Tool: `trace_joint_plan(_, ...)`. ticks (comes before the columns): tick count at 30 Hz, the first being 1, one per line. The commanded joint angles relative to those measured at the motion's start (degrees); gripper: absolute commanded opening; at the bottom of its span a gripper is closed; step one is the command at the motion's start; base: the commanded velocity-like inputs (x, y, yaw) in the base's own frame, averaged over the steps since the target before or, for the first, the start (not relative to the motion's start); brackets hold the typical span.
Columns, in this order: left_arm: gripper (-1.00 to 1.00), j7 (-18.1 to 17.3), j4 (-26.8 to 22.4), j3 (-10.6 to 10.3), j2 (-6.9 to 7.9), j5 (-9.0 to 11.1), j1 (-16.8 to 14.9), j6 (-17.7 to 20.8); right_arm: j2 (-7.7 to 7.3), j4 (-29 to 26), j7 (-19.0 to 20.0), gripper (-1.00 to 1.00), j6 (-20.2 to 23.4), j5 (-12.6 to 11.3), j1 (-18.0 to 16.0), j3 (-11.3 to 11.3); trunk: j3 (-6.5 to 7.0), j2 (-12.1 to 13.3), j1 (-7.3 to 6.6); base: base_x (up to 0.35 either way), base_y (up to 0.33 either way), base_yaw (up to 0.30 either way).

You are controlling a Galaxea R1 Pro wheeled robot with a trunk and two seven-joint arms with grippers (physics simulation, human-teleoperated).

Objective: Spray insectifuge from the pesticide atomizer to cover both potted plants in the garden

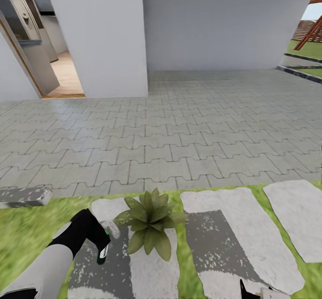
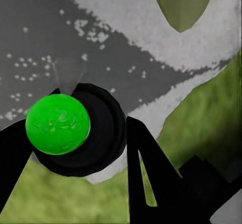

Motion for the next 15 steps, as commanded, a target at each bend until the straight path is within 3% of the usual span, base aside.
trace_joint_plan(1, -1.00, -0.4, -0.1, 0.2, -0.06, -0.2, 0.0, 0.5, 0.05, 0.0, 0.5, 1.00, -0.2, 0.2, -0.1, -0.5, -0.04, 0.0, -0.01, -0.019, -0.269, 0.105)
trace_joint_plan(8, -1.00, -0.4, -0.1, 0.2, -0.05, -0.4, 0.0, 0.5, 0.14, 0.0, 0.5, 1.00, -0.2, 0.2, -0.1, -0.5, -0.04, 0.0, -0.01, -0.032, -0.269, 0.235)
trace_joint_plan(15, -1.00, -0.4, -0.3, 0.2, -0.04, -0.4, 0.0, 0.5, 0.14, 0.0, 0.5, 1.00, -0.2, 0.2, -0.1, -0.5, -0.04, 0.0, -0.01, -0.167, -0.217, 0.277)
